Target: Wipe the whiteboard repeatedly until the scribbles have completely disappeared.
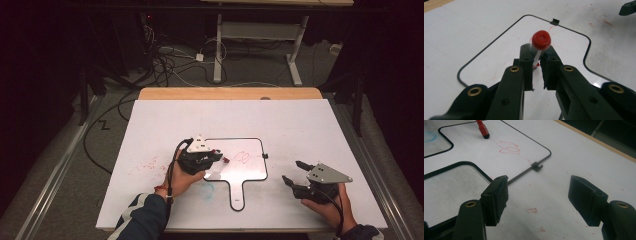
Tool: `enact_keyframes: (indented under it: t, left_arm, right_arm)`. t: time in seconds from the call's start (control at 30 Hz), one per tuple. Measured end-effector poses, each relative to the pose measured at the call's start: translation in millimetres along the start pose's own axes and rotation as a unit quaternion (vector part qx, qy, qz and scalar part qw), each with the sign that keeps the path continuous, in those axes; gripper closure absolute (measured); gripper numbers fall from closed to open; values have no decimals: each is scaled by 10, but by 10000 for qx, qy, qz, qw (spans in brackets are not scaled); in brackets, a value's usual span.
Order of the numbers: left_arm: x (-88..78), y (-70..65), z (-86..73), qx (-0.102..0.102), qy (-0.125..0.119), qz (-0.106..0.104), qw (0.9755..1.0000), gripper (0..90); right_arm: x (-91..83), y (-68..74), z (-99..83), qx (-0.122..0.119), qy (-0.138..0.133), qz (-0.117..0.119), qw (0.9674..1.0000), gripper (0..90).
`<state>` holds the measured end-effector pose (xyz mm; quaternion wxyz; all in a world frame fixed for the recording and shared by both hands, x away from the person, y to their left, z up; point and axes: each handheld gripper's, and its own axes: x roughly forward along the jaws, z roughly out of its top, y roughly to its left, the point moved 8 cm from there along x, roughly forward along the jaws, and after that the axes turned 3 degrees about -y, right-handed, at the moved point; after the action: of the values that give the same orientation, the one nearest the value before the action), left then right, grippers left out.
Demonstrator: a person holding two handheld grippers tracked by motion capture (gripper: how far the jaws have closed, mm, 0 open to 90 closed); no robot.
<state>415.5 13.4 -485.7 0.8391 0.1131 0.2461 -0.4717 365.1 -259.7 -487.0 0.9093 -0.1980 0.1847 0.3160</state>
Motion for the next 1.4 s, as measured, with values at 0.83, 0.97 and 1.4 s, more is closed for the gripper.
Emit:
enact_keyframes:
  t: [0.83, 0.97, 1.4]
  left_arm:
    - [549, -265, 251, 597, 460, -3, 9972, 787]
    - [360, -198, 147, 574, 522, 54, 9970, 786]
    - [17, -136, -22, 408, 709, 156, 9965, 786]
  right_arm:
    - [-40, -25, -21, 28, 16, -9, 10000, 334]
    - [-36, -19, -24, 10, 39, 0, 10000, 335]
    - [77, 61, 147, 91, -71, 169, 9998, 340]
